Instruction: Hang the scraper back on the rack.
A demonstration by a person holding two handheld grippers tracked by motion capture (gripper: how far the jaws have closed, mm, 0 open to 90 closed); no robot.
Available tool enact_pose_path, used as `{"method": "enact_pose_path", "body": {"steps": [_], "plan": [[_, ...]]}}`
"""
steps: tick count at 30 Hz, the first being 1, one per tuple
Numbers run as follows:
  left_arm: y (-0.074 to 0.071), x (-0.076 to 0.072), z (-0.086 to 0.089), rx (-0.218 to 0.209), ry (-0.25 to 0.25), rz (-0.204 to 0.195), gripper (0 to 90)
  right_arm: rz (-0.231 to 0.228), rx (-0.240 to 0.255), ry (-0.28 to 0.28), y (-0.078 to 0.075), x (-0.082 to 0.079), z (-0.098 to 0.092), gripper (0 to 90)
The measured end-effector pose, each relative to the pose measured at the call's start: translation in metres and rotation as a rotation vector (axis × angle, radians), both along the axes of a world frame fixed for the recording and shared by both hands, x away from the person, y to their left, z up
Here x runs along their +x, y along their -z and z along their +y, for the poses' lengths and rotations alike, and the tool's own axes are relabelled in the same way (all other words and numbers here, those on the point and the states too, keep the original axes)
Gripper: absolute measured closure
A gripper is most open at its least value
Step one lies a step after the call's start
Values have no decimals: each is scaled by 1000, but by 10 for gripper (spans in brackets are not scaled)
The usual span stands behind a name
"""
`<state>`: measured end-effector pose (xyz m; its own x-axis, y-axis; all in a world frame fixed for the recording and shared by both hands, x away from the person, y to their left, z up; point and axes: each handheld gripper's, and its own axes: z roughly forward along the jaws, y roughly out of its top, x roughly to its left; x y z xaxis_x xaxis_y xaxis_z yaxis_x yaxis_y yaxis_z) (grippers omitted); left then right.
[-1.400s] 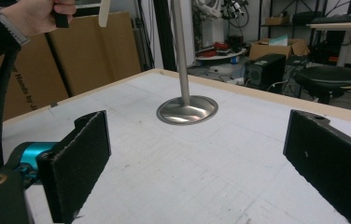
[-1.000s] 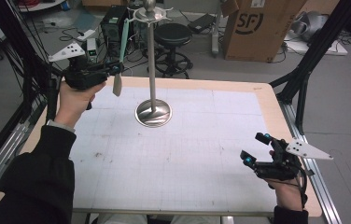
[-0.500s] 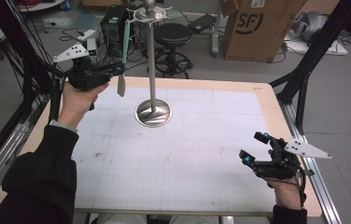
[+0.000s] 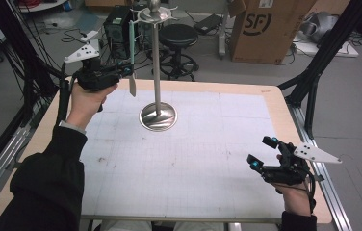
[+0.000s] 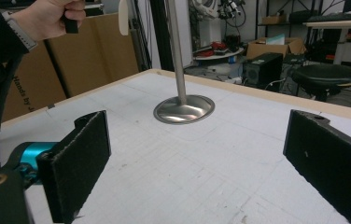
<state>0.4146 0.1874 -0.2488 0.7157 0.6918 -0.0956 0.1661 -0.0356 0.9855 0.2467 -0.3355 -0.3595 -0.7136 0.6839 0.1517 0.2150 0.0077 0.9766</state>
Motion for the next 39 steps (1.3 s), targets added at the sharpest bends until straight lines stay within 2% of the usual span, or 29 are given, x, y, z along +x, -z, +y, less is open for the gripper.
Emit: {"method": "enact_pose_path", "body": {"steps": [2,4,8,13,17,19,21,23,26,32,35,39], "plan": [[1,0,-1,-6,-15,0,785,-2,0,1,0,0,0,65],[1,0,-1,-17,-14,9,711,-5,-3,-2,0,0,1,65],[-1,-4,1,3,-14,13,625,-9,-3,-4,-1,0,1,65],[-1,-13,2,19,21,14,496,-6,-2,-8,-1,1,2,65],[5,-19,-1,57,61,-1,418,-6,-6,-10,-1,2,4,65],[9,-21,-2,72,81,-2,339,-9,-5,-12,-1,3,5,65],[11,-24,-2,76,100,-8,311,-8,-8,-13,-1,4,6,65],[13,-26,-3,77,112,-7,238,-7,-10,-16,-1,5,6,65],[13,-31,-3,85,122,-15,210,-4,-9,-21,0,7,8,65],[14,-43,0,75,156,-36,100,-3,-14,-28,1,10,11,65],[18,-50,2,98,157,-45,75,-5,-14,-28,0,10,13,65],[29,-62,7,106,168,-54,71,-15,-16,-32,-1,11,16,65]]}}
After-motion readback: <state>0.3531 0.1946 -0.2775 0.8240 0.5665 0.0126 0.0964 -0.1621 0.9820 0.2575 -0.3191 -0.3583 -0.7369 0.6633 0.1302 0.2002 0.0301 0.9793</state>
